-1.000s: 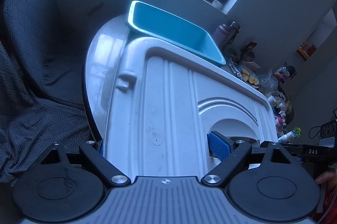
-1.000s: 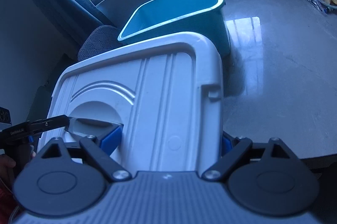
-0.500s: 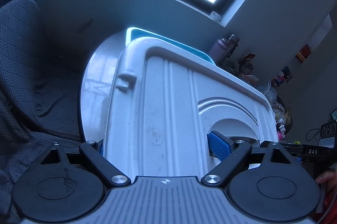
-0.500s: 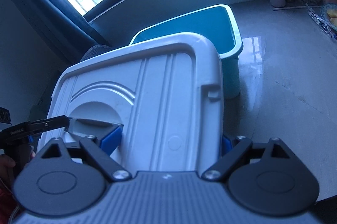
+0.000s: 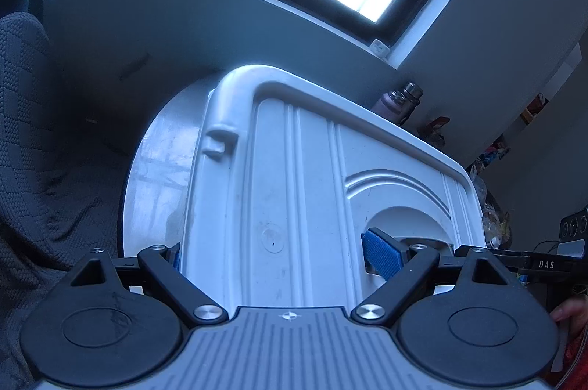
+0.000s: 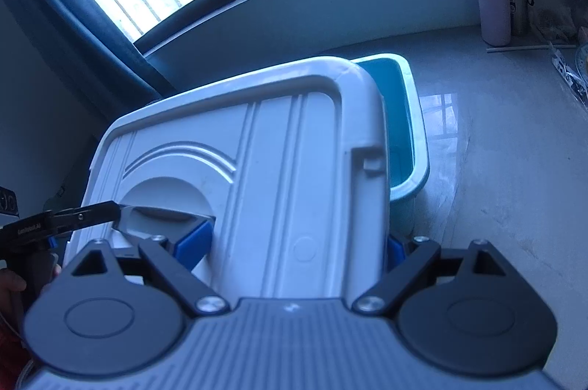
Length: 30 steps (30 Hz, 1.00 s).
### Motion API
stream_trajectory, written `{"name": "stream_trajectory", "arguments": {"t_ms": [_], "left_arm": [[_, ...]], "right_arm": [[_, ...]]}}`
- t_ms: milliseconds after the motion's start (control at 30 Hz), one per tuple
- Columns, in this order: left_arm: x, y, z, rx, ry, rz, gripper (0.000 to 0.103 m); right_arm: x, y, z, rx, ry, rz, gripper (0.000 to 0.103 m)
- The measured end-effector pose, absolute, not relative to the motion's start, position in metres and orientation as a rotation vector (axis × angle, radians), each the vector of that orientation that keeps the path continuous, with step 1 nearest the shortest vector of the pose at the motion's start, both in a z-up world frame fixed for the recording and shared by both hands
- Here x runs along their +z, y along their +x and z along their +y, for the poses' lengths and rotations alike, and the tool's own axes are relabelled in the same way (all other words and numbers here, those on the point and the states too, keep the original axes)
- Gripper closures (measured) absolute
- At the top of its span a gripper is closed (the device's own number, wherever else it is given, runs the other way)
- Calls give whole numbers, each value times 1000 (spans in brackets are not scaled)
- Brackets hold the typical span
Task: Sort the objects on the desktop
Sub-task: 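Lift the white lid with both tools and carry it over the teal bin, then lower the lid onto the teal bin rim with both tools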
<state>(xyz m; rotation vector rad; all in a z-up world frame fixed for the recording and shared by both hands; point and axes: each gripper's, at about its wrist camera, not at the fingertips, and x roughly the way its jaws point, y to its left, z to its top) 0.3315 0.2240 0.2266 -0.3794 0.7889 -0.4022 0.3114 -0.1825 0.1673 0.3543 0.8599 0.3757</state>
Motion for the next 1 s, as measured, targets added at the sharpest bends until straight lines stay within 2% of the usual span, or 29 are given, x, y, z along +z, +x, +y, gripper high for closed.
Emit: {"name": "stream_trajectory", "arguments": {"t_ms": [700,1000], "left_arm": [[223,454,175,-355,-414,788,13],[200,488,170,-336,-444,827,13]], "right_arm": [[175,427,-214,404,318,883,11],[159,460,-217,394,318,919,11]]}}
